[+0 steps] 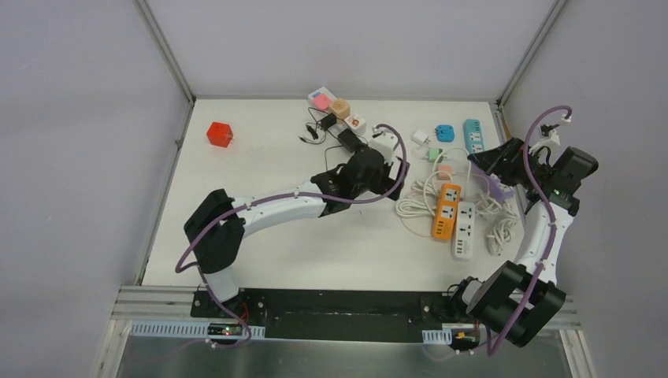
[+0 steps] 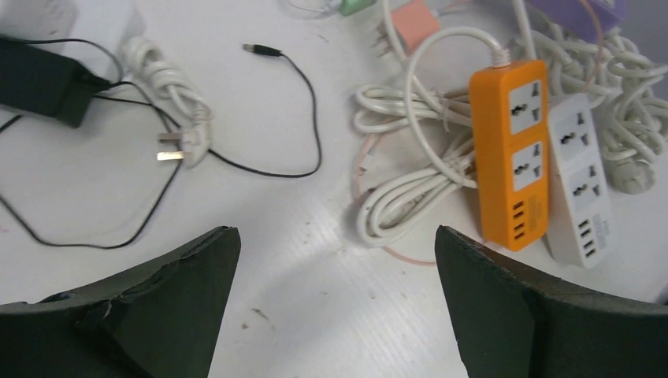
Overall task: Pull the plug off the socket
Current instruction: Move the socket to the corner of the board, then move the socket to the center of the board.
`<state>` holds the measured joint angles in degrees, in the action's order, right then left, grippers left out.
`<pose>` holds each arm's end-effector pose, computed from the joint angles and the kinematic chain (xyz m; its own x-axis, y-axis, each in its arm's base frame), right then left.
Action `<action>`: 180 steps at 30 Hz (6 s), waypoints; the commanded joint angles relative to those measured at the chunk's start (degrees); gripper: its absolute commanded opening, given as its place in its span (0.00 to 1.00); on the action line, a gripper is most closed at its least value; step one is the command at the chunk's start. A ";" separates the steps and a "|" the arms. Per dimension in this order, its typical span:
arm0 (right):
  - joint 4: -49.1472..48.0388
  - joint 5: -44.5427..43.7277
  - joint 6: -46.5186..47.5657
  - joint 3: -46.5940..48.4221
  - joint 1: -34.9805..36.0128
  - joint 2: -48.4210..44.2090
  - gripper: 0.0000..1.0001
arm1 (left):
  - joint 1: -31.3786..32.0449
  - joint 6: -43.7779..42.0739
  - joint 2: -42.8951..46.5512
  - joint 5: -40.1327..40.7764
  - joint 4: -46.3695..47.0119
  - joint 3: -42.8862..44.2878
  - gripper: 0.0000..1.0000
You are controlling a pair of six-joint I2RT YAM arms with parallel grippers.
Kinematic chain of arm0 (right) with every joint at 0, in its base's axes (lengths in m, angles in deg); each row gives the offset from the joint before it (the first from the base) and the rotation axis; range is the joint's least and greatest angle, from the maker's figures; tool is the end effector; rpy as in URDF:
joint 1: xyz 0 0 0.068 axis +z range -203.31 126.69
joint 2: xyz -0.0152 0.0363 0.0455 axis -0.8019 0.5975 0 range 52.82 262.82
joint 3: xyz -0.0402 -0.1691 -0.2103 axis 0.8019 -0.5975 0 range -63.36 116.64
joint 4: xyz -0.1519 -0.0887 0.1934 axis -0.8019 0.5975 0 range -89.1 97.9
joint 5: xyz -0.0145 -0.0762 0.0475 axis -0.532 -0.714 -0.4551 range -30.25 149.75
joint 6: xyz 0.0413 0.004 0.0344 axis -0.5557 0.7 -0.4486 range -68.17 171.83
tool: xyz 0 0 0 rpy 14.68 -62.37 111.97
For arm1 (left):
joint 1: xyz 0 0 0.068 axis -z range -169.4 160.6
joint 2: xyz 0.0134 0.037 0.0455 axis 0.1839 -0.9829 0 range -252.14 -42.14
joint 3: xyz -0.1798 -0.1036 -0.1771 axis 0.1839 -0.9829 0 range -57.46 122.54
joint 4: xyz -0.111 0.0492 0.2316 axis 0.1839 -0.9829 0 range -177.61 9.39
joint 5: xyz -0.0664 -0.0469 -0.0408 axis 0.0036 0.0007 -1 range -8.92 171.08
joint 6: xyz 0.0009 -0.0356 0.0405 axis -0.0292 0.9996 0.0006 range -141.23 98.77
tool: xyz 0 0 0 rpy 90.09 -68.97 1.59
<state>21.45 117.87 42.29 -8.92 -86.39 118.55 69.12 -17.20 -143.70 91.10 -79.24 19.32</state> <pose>0.2196 -0.1070 0.3161 -0.4884 0.4226 -0.7634 -0.2385 0.7769 0.5827 0.2250 -0.3555 0.2806 -0.2602 0.2922 -0.9203 0.7399 0.6727 0.0044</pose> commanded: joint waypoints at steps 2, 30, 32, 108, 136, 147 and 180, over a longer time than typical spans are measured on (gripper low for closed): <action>-2.36 2.26 0.10 0.29 0.47 -1.40 1.00 | -4.26 -3.46 7.12 2.46 -4.04 -3.33 0.99; 24.24 -20.52 28.72 25.74 33.94 18.80 1.00 | -19.34 -7.72 43.21 2.08 -34.02 -14.47 0.99; 27.13 -23.69 30.09 32.11 38.08 24.16 1.00 | -20.05 -8.06 45.10 4.68 -31.24 -18.24 0.99; 21.36 -46.57 19.82 95.81 57.25 85.65 0.86 | -27.19 -11.94 46.18 6.68 -29.37 -23.04 0.99; 22.07 -41.17 17.03 96.66 57.49 83.65 0.33 | -27.36 -11.94 46.45 5.89 -29.40 -22.99 0.99; 25.66 -31.92 22.75 91.53 59.03 79.33 0.12 | -27.57 -11.77 47.45 5.96 -29.36 -23.05 0.99; 32.89 -22.79 55.25 39.03 73.95 44.34 0.14 | -29.08 6.25 61.29 -3.84 -27.03 -28.85 0.96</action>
<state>52.23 93.59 93.81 32.23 -12.21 169.48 40.49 -21.55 -85.56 92.45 -109.12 -6.37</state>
